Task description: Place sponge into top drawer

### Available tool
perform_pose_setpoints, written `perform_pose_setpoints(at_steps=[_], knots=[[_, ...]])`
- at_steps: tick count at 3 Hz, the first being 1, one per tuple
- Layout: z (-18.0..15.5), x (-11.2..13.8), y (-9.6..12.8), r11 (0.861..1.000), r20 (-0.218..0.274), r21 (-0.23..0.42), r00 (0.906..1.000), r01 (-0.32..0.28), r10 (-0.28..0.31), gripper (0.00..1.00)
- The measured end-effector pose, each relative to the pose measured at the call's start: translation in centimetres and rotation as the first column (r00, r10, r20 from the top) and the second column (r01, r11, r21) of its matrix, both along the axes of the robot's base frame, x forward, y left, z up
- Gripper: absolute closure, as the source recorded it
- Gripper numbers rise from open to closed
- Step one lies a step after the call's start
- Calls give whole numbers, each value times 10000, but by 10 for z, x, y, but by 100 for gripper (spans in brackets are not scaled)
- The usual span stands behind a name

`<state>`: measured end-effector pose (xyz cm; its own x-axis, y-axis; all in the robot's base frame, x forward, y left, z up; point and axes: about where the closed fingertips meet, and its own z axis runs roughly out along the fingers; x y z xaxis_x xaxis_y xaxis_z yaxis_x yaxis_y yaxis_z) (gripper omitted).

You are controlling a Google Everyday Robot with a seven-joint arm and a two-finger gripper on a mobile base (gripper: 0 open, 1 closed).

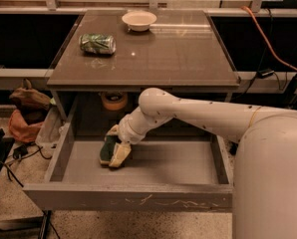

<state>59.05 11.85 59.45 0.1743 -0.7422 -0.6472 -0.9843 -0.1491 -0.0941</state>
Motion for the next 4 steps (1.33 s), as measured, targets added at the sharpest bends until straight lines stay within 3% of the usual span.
perform_pose_setpoints(at_steps=[3,4], knots=[[0,0,0,10000,-2,0,10000,-2,2,12],[0,0,0,10000,-3,0,10000,-3,3,0]])
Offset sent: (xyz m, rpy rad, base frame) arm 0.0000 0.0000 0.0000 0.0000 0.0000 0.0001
